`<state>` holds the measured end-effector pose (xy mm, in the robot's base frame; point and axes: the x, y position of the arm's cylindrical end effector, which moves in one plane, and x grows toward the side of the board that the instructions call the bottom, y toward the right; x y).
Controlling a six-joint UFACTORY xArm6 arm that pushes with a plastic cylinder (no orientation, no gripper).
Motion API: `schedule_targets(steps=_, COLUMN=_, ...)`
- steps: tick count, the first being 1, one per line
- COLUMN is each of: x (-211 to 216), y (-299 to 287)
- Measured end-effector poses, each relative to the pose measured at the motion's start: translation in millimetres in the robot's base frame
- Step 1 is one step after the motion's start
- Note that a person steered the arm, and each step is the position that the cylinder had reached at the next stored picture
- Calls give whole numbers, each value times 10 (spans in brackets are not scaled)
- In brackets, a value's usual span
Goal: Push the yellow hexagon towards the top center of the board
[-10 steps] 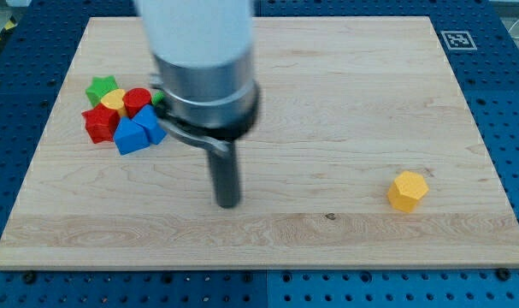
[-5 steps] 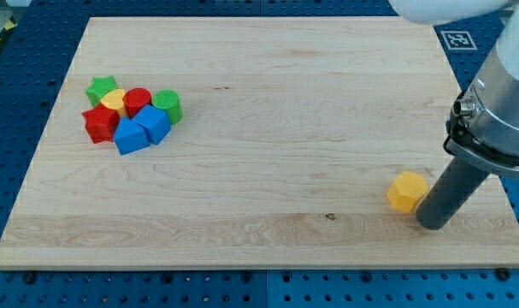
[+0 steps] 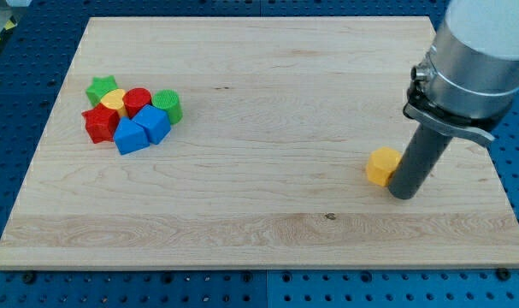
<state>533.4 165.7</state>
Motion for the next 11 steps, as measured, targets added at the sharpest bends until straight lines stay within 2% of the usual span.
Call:
schedule_targets(steps=4, x=-746, y=-418)
schedule_targets(steps=8, x=-1038, y=-1239)
schedule_targets(steps=11, x=-1796, y=-1368)
